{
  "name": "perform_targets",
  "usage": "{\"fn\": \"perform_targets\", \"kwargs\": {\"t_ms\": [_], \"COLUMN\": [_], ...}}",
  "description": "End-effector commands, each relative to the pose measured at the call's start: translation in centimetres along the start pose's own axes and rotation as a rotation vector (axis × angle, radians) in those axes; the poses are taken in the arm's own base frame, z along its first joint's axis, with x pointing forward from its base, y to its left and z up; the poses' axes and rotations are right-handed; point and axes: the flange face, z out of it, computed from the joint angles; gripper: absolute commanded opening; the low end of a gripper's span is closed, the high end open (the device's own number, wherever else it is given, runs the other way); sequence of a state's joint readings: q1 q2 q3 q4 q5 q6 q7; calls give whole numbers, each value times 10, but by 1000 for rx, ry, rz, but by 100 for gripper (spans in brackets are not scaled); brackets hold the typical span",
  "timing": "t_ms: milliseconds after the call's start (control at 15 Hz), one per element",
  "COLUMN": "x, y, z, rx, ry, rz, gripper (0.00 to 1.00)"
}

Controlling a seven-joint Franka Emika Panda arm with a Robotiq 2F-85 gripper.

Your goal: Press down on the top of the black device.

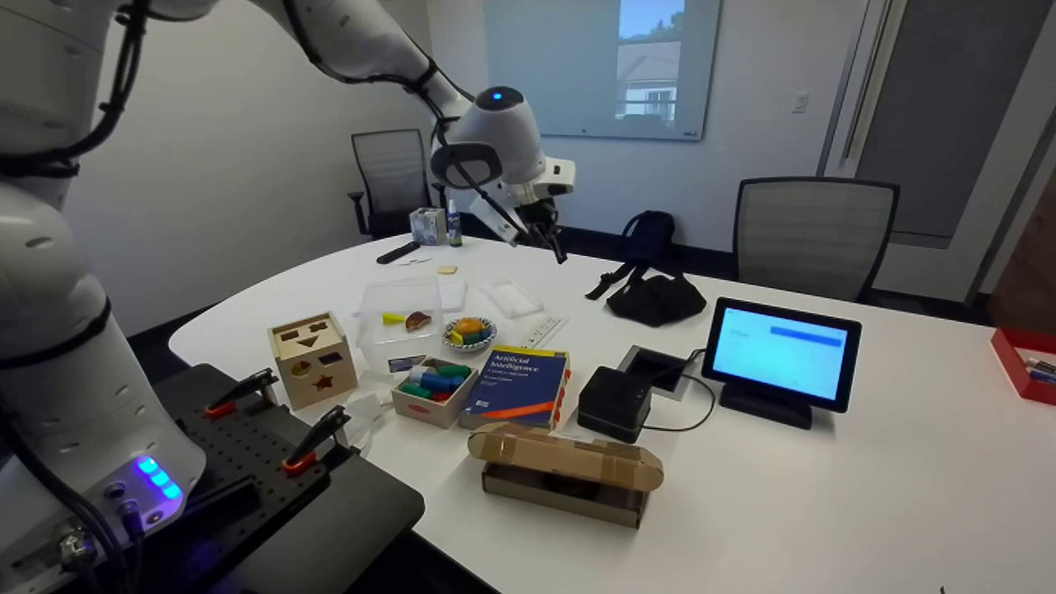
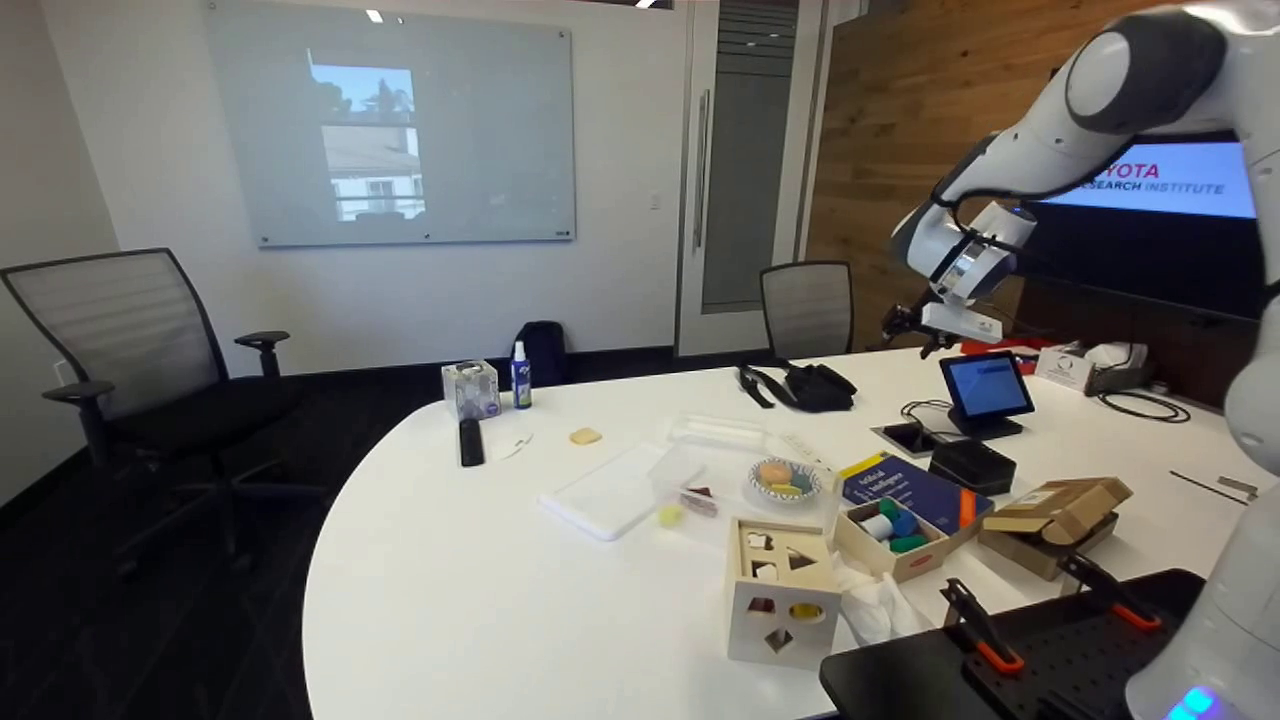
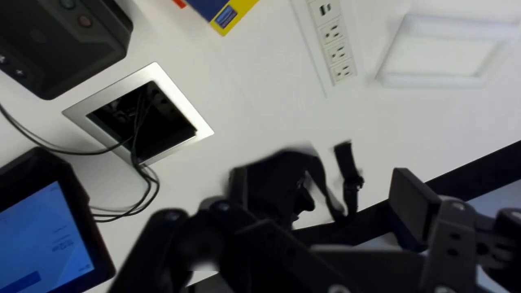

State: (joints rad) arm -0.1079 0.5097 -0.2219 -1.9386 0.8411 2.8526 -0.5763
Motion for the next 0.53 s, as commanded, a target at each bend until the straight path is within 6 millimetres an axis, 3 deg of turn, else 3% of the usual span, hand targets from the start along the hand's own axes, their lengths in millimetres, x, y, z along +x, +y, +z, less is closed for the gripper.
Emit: {"fn": "perform_targets", "kwargs": {"t_ms": [0, 200, 467], "x": [38, 52, 61], "y": [37, 71, 109], "z": [56, 84, 93], "rx": [-121, -244, -445], "ry": [83, 114, 139], "rz": [119, 215, 346], "gripper": [58, 35, 5]}}
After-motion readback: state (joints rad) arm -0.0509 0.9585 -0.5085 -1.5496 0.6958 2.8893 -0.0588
